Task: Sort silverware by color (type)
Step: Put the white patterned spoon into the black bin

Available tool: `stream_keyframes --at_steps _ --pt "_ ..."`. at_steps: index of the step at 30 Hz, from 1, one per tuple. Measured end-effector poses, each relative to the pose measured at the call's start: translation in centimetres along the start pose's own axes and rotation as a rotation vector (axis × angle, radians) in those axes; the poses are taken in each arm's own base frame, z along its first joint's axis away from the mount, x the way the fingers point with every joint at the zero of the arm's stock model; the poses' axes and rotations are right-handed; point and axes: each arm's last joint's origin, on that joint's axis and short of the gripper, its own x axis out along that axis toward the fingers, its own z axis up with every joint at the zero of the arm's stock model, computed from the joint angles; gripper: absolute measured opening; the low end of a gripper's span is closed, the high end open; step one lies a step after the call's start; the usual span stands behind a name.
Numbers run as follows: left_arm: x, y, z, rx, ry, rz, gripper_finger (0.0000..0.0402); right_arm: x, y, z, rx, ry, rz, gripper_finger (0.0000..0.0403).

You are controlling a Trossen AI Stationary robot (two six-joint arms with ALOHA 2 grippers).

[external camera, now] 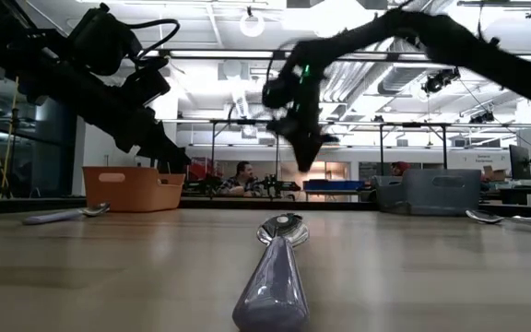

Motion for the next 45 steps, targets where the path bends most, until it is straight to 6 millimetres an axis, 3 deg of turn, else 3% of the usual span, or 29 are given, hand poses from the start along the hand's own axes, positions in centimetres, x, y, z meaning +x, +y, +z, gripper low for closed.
stream_keyframes --at_steps 6,10,13,28,32,36,39,42,45 --pt "0.0 0.0 -0.2 0.006 0.019 -0.001 0.0 -7.3 -0.8 -3.5 0.05 -0.048 -0.163 0.0001" --pt "0.0 0.0 -0.4 0.013 0.039 -0.002 0.0 -10.5 -1.9 -4.7 0.113 -0.138 -0.204 0.0" --pt "0.0 -0.1 -0.4 0.016 0.043 -0.003 0.0 -11.3 -1.8 -5.1 0.115 -0.161 -0.209 0.0" --pt "-0.2 -0.5 -0.4 0.045 0.037 -0.021 0.0 -11.2 -1.3 -4.1 0.104 -0.26 -0.176 0.0" --pt "-0.2 -0.5 -0.4 0.045 0.037 -0.021 0.0 -8.5 -0.9 -3.3 0.06 -0.268 -0.181 0.0" --pt "-0.2 -0.5 -0.4 0.045 0.036 -0.021 0.0 -3.2 -1.0 -2.6 0.018 -0.262 -0.17 0.0" --pt "-0.2 -0.5 -0.4 0.044 0.034 -0.021 0.0 -0.5 -1.3 -2.9 0.003 -0.222 -0.125 0.0" --pt "-0.2 -0.5 -0.2 0.04 0.02 -0.02 0.0 0.6 -1.9 -3.9 0.014 -0.129 -0.099 0.0" --pt "-0.2 -0.5 -0.2 0.039 0.018 -0.02 0.0 -0.9 -2.2 -4.9 0.018 -0.113 -0.103 0.0"
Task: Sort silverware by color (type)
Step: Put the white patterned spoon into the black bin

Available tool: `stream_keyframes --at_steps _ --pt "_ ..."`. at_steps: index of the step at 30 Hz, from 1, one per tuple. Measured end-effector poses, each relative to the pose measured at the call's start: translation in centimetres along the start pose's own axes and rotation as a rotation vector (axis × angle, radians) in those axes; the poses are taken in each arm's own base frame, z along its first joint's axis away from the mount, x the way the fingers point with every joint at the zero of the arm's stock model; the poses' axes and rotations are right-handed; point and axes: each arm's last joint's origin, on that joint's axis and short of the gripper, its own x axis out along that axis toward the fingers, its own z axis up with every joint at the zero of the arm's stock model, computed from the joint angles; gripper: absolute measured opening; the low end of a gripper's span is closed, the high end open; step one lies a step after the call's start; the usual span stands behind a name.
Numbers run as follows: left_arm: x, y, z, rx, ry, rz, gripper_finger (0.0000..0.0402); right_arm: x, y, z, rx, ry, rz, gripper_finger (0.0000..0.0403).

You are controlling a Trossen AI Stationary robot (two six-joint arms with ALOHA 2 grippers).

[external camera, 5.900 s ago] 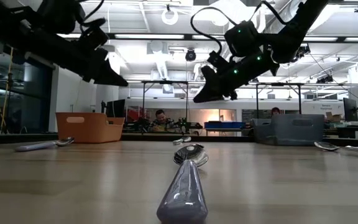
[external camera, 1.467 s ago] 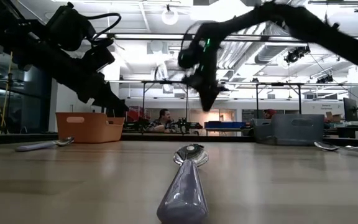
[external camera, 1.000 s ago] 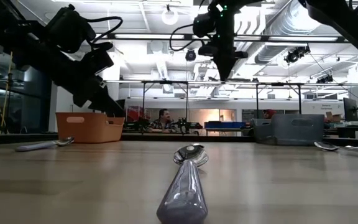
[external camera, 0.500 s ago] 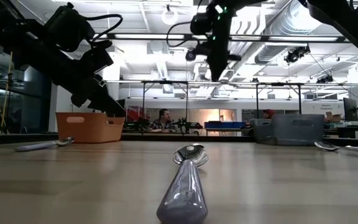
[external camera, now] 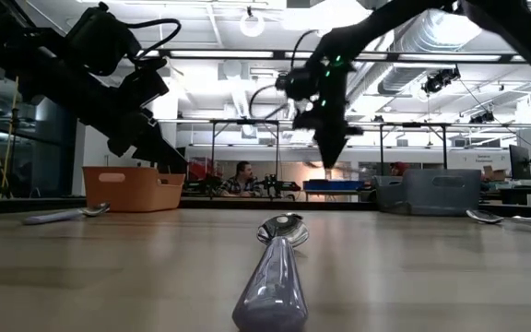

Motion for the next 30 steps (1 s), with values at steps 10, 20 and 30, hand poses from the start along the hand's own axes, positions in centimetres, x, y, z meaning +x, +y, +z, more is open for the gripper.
stream_keyframes --at_steps 10,20,30 --pt "0.0 0.0 0.1 -0.003 -0.009 0.0 0.0 -7.6 -2.1 -3.7 0.083 -0.036 -0.106 0.0" --pt "-0.1 -0.4 0.0 0.012 0.002 -0.017 0.0 -6.2 -3.7 -5.5 0.12 0.019 -0.18 0.0" --pt "-0.1 -0.4 0.3 0.003 -0.028 -0.014 0.0 -3.5 -7.0 -12.7 0.215 -0.111 -0.101 0.0"
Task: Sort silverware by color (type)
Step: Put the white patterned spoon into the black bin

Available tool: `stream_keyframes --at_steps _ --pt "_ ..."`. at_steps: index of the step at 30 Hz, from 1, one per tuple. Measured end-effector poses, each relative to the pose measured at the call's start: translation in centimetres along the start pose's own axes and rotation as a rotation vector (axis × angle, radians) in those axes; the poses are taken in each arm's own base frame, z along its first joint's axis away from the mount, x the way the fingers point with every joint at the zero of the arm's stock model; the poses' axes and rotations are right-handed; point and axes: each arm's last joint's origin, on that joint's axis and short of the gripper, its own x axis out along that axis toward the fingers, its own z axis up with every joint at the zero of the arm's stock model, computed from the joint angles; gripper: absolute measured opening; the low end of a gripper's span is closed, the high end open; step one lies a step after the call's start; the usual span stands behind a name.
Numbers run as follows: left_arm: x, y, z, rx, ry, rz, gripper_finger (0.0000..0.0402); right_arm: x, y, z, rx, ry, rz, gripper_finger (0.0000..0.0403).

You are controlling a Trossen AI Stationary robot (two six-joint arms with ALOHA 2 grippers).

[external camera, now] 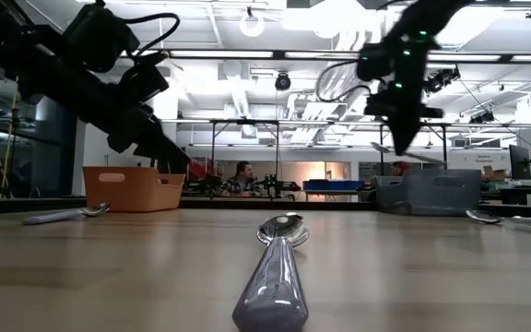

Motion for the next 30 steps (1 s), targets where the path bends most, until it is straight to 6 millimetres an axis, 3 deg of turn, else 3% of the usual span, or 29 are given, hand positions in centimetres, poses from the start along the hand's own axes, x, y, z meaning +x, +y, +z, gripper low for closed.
stream_keyframes --at_steps 8,14,24,30 --pt "0.0 0.0 0.3 -0.008 -0.025 0.002 0.0 3.6 -2.4 -3.0 0.014 0.015 0.044 0.0" --pt "0.0 0.0 0.3 -0.008 -0.024 0.002 0.0 5.6 -3.6 -3.7 0.052 -0.007 0.033 0.0001" --pt "0.0 0.0 0.3 -0.008 -0.024 0.002 0.0 5.8 -4.5 -2.7 0.06 -0.115 0.034 0.0001" --pt "0.0 0.0 0.2 -0.007 -0.023 0.002 0.0 4.7 -4.4 -1.9 0.053 -0.147 0.022 0.0029"
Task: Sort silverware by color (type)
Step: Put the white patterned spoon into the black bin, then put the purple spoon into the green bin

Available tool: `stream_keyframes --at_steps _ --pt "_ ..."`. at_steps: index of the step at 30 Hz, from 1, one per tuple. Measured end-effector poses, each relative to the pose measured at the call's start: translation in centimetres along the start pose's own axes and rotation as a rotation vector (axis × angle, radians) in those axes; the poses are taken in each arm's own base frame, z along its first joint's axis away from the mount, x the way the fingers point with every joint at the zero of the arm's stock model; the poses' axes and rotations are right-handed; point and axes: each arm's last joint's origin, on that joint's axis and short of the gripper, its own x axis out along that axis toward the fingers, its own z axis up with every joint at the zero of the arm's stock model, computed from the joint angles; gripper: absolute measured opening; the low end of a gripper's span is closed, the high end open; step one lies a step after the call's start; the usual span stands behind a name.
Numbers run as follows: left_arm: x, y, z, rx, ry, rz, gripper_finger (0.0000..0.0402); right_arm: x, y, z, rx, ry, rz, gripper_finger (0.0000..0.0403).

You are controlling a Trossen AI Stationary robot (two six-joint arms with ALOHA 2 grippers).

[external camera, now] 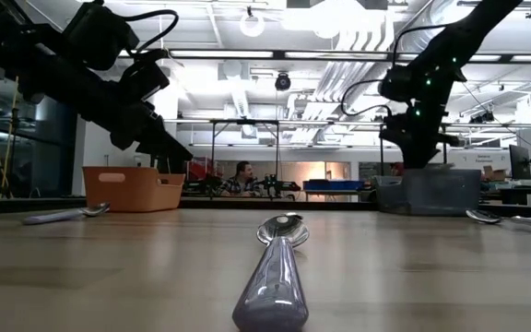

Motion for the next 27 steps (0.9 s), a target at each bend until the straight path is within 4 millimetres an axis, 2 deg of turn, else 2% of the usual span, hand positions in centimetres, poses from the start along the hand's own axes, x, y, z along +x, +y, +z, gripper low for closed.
stream_keyframes --at_steps 7,13,18,23,27 --pt "0.0 0.0 0.0 0.018 0.0 0.0 0.0 -3.1 1.2 1.0 -0.035 -0.075 0.036 0.0072" --pt "0.0 0.0 0.0 0.018 0.001 -0.001 0.0 -4.7 3.4 0.6 -0.105 -0.152 0.098 0.0054" --pt "0.0 0.0 -0.1 0.017 0.006 -0.001 0.0 -4.2 6.6 0.1 -0.212 -0.304 0.194 0.0006" --pt "0.0 0.0 -0.1 0.021 0.011 -0.002 0.0 -3.6 9.8 -1.5 -0.312 -0.507 0.315 0.0009" --pt "0.0 0.0 -0.1 0.021 0.011 -0.002 0.0 -3.9 12.2 -3.0 -0.358 -0.663 0.432 0.0001"
